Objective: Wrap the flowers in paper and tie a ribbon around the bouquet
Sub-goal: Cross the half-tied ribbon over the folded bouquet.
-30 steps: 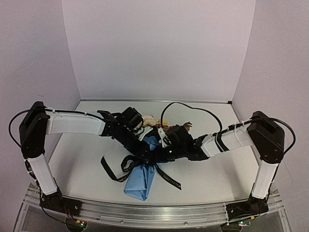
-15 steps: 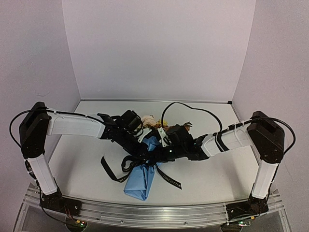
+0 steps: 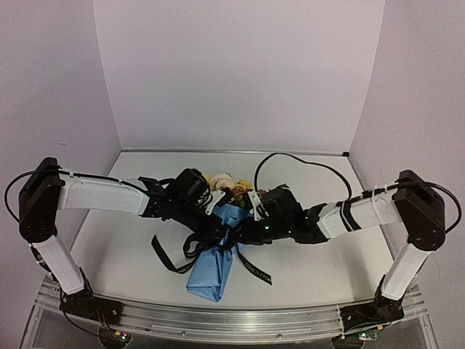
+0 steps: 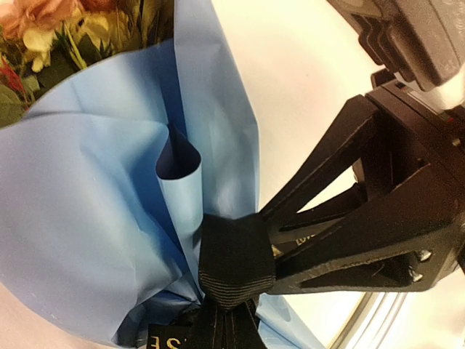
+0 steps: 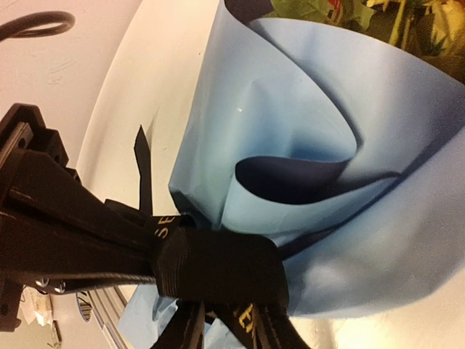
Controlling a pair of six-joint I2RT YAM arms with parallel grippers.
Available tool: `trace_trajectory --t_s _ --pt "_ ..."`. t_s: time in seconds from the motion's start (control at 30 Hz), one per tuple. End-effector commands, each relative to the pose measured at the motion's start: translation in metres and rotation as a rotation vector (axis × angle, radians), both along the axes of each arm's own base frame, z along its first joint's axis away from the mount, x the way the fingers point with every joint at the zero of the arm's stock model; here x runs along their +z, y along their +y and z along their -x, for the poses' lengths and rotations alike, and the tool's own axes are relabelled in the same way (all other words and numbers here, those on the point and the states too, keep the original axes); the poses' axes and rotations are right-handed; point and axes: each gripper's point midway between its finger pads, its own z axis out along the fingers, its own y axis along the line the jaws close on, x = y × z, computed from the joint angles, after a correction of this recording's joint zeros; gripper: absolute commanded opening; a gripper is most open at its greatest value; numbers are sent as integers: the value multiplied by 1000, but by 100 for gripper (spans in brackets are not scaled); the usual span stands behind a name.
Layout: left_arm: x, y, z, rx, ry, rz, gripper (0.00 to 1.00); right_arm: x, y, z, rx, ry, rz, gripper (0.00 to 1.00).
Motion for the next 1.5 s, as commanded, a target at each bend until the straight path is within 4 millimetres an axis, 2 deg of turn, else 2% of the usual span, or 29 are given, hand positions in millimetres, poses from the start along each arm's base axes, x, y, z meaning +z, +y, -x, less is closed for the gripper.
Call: trace_trajectory --t_s 0.0,0.2,0.4,0.6,0.7,0.9,1.27,1.47 --pt "29 -4 -12 51 -134 41 0 22 -6 2 -53 14 -48 27" --pt "22 -3 -8 39 -169 -8 0 36 -16 3 -122 57 -76 31" --pt "17 1 -3 25 -247 -71 0 32 -22 0 -134 49 6 31" --pt "12 7 0 1 -279 -118 0 41 -11 -4 -154 73 -19 30" --pt "8 10 2 -9 -279 -138 0 47 -8 1 -132 54 -19 30" --pt "6 15 6 -33 -282 -158 0 38 -7 6 -102 59 40 31" --pt "-4 18 16 -76 -249 -176 0 42 14 3 -179 111 1 34" --pt "-3 19 17 -78 -251 -173 0 33 22 2 -218 161 -9 34"
